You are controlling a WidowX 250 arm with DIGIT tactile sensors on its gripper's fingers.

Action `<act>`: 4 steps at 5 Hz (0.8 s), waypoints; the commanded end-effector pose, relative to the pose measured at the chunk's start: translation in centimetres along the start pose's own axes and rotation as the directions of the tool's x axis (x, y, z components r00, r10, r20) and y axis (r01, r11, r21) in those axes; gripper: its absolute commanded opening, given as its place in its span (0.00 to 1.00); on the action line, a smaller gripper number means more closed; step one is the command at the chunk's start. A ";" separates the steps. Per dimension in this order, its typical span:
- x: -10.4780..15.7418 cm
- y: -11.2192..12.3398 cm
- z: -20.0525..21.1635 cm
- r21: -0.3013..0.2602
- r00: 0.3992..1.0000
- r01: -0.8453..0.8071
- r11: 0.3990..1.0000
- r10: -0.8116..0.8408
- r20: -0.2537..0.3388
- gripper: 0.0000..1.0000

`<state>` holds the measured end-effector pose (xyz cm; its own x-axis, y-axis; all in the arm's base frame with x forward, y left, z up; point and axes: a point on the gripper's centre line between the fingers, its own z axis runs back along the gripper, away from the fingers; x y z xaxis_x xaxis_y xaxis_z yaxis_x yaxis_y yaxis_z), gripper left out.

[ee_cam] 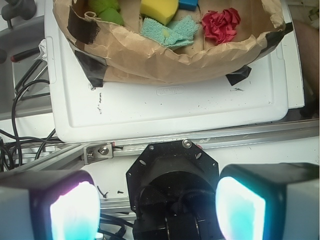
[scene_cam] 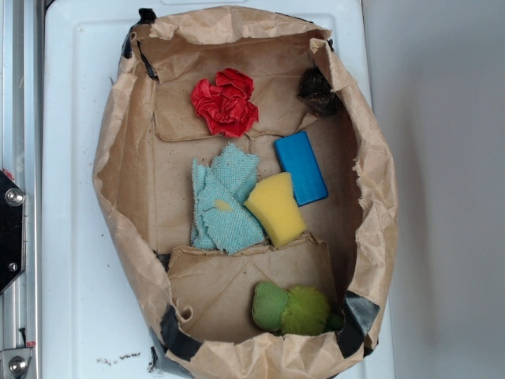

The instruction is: Grab the green animal.

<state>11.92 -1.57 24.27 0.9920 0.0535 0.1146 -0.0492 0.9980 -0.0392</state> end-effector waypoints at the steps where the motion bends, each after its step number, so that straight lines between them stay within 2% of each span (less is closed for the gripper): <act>1: 0.0 0.0 0.0 0.000 1.000 0.000 1.000 0.000 0.000 1.00; 2: 4.7 -1.0 -2.6 0.012 0.998 0.034 0.999 -0.035 0.051 1.00; 3: 8.2 -1.0 -4.3 0.035 0.992 0.058 0.998 -0.061 0.110 1.00; 4: 12.0 -0.4 -5.9 0.013 0.986 0.087 0.996 -0.088 0.142 1.00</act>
<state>23.99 -1.85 17.84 0.9798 -0.0384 0.1962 0.0431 0.9989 -0.0198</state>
